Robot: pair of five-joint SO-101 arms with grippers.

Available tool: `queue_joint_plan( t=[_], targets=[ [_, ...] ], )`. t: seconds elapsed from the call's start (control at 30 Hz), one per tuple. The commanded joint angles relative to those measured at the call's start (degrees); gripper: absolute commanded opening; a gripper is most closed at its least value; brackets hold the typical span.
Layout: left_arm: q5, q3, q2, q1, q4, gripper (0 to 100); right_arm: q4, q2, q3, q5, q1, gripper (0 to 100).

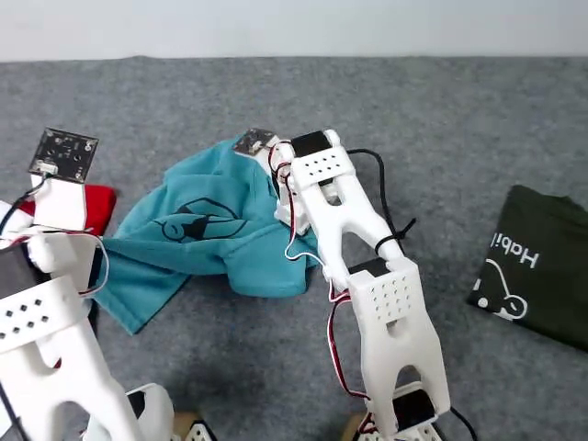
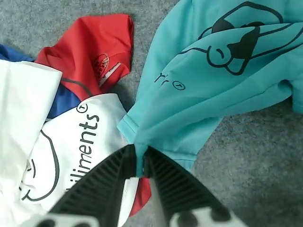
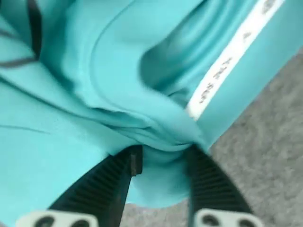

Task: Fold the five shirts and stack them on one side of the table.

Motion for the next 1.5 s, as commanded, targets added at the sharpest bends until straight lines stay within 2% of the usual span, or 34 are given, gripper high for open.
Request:
queue_joint_plan(
  t=[0.0, 0.27, 0.5, 0.67, 0.8, 0.87, 0.97, 1.33, 1.47],
  targets=[
    [-0.44, -0.40, -0.79, 0.44, -1.05, 1, -1.80, -1.01, -5.54, 1.32, -2.24, 3.1],
    [-0.44, -0.40, -0.79, 0.44, -1.14, 1, -3.12, 1.54, -20.57, 1.67, -5.76, 4.7],
    [-0.44, -0.40, -1.05, 0.44, -0.79, 1, 10.95, 2.33, -28.31, 1.58, -6.46, 4.7],
    [-0.44, -0.40, -0.88, 0.44, -1.05, 1, 16.31, 2.51, -26.81, 1.49, -2.24, 5.2],
    [-0.44, -0.40, -0.79, 0.44, -1.05, 1, 16.40, 2.51, -22.33, 0.97, 1.54, 16.4],
    [-0.44, -0.40, -0.79, 0.44, -1.05, 1, 16.40, 2.51, -20.84, -2.55, 3.03, 21.4],
    [-0.44, -0.40, -0.79, 0.44, -0.97, 1, 16.22, 2.51, -18.90, -6.15, 3.82, 23.5],
    [-0.44, -0.22, -0.79, 0.44, -1.14, 1, 13.49, 9.10, -14.24, -6.42, 2.24, 23.1],
    [-0.44, -0.22, -0.79, 0.44, -1.05, 1, 10.24, 11.30, -14.95, -5.80, 1.98, 11.0]
  ],
)
